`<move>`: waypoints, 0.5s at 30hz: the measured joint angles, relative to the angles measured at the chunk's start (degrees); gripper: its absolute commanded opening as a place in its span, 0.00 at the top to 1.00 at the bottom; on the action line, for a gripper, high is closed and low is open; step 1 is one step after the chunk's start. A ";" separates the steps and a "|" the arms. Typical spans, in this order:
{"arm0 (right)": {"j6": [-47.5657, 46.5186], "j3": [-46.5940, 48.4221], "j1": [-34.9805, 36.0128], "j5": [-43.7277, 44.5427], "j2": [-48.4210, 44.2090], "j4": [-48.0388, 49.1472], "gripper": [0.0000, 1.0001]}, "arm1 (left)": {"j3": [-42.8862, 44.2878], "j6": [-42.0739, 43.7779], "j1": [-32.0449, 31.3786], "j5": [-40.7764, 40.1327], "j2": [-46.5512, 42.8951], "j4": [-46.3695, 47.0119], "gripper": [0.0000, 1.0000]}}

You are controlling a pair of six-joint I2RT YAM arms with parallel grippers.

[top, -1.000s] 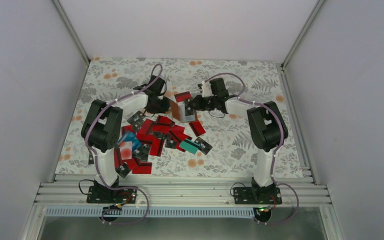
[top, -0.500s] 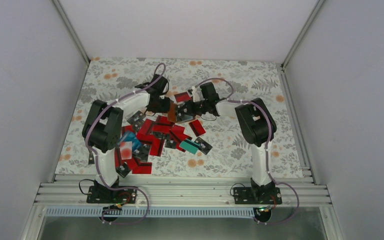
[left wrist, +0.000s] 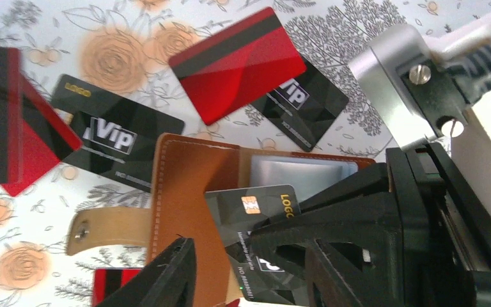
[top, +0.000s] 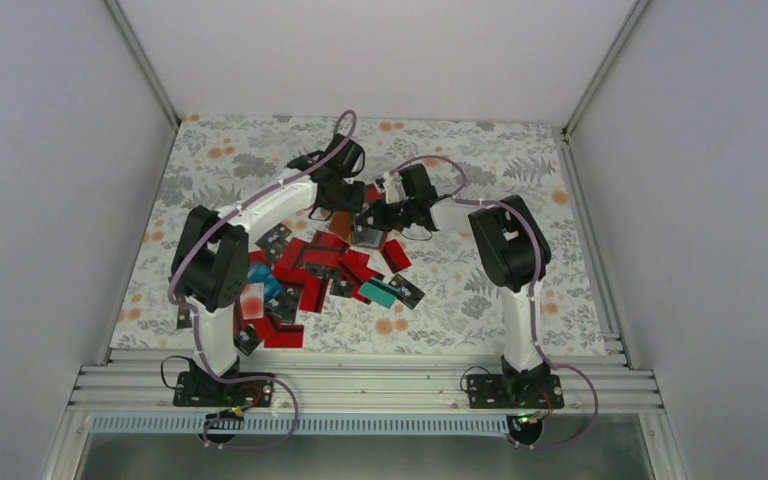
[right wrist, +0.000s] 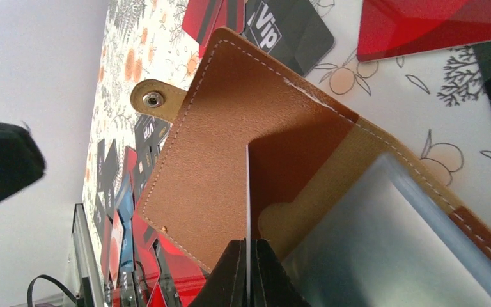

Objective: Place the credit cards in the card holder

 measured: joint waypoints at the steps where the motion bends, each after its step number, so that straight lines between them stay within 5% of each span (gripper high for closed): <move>1: 0.00 0.02 -0.02 0.13 0.00 -0.17 0.96 | -0.31 -0.24 -0.09 0.66 0.13 0.42 0.60; 15: 0.07 -2.34 -5.20 1.64 -6.56 -4.81 0.96 | -4.79 -0.96 0.31 5.79 5.66 5.77 0.69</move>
